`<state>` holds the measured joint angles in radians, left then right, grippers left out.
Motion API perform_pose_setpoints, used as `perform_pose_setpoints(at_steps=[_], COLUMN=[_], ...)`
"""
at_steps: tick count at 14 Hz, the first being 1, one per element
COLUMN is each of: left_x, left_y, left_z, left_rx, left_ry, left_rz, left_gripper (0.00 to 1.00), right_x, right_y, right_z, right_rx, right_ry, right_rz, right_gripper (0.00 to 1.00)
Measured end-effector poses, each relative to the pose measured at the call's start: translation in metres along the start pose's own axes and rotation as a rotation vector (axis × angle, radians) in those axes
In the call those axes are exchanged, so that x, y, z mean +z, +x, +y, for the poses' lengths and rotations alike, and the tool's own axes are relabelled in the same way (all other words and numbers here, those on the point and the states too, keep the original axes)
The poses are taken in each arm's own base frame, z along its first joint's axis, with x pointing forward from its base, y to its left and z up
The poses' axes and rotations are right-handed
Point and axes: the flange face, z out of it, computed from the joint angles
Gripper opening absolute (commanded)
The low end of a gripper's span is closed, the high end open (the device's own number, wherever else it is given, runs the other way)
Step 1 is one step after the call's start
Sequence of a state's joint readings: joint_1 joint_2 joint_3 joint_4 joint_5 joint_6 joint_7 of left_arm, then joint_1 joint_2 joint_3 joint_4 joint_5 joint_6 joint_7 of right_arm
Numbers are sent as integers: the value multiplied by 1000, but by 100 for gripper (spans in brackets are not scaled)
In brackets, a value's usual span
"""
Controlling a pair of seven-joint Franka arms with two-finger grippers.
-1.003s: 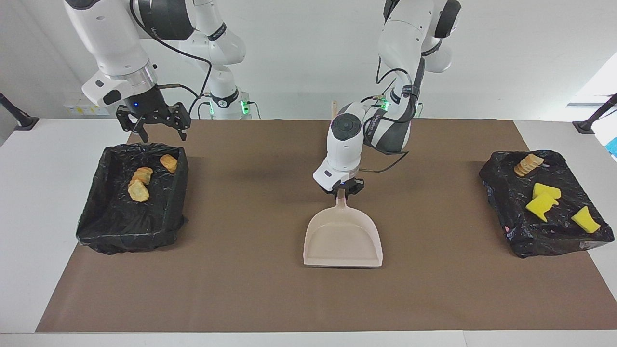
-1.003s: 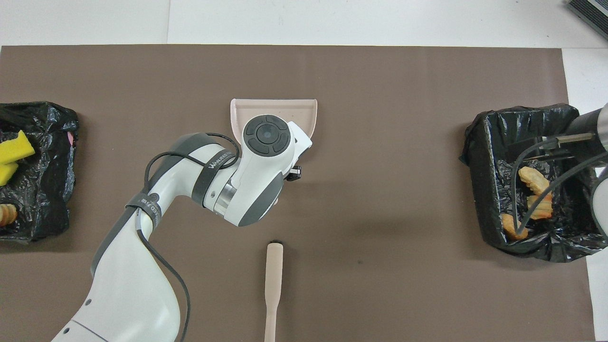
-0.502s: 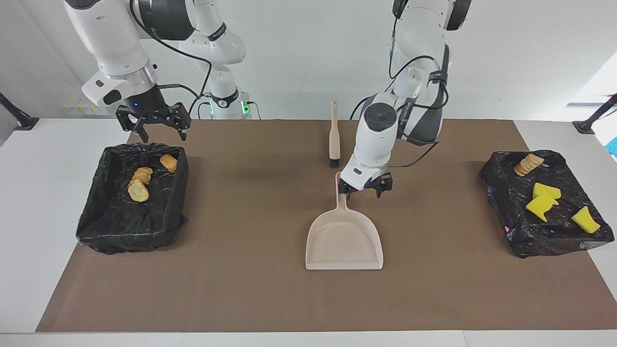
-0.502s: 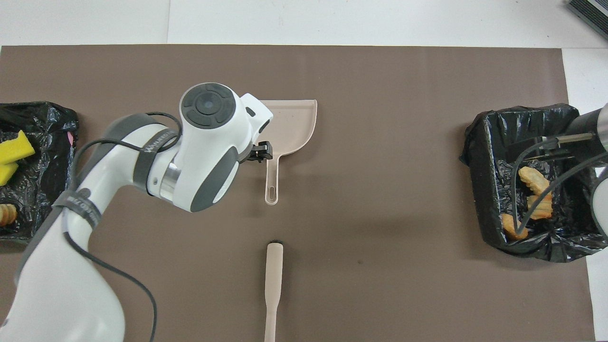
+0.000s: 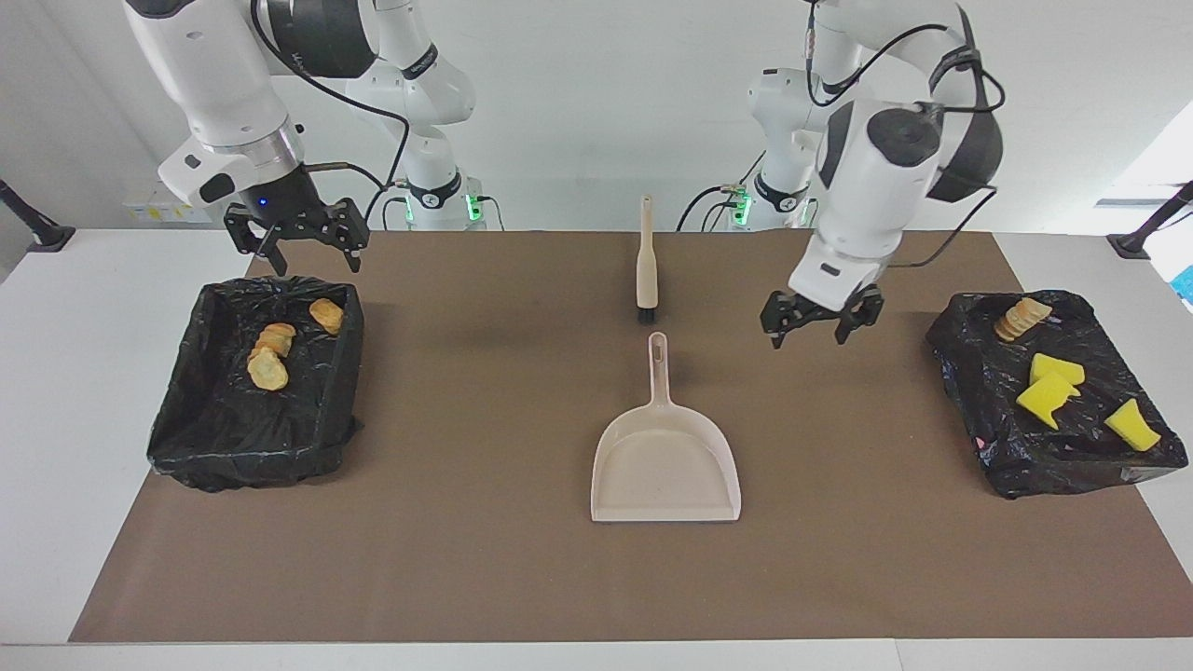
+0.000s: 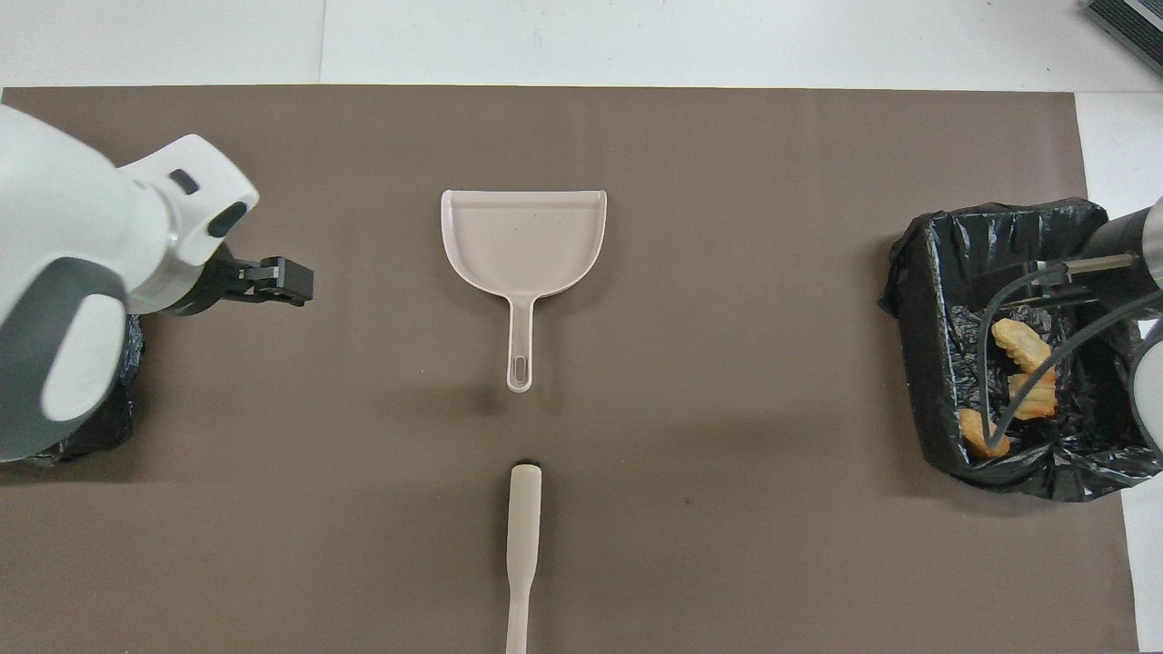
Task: Sweep and dump trash in bin
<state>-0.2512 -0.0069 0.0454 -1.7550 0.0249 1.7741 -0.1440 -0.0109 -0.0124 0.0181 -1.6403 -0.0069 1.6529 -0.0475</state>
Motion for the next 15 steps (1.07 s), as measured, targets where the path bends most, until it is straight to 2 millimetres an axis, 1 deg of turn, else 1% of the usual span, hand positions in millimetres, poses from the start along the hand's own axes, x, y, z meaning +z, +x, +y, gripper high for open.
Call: perform_pose_setpoints(at_steps=[2,4,5,6,8,9,13,15], left_x=[-33,-59,-70,-81,-98,-101,-110,-111], left_y=[-17,-34,-41,-46,-49,-48,-29,-26], left_z=[-40,-81,-97,-106,-108,-108,-107,-108], left_rx=[40,59,67,72,73,72,72,71], left_ry=[-3,-2,-2,-2,-4,-5,-9,-11], left_rz=[27,39,35,33,17,-6,-63,-64], left_gripper=[100,100,100,100,100,100,100,100], right_x=[0,0,0,0,0,0,1,4], right_y=[0,0,0,0,0,0,-2,-6], right_z=[0,0,0,0,0,1,0,-2], right_rx=[0,0,0,0,0,1,1,-3], right_ry=[0,0,0,0,0,0,1,3], right_rz=[0,0,0,0,0,0,-15,-52], right_gripper=[100,100,100,100,100,100,100,100])
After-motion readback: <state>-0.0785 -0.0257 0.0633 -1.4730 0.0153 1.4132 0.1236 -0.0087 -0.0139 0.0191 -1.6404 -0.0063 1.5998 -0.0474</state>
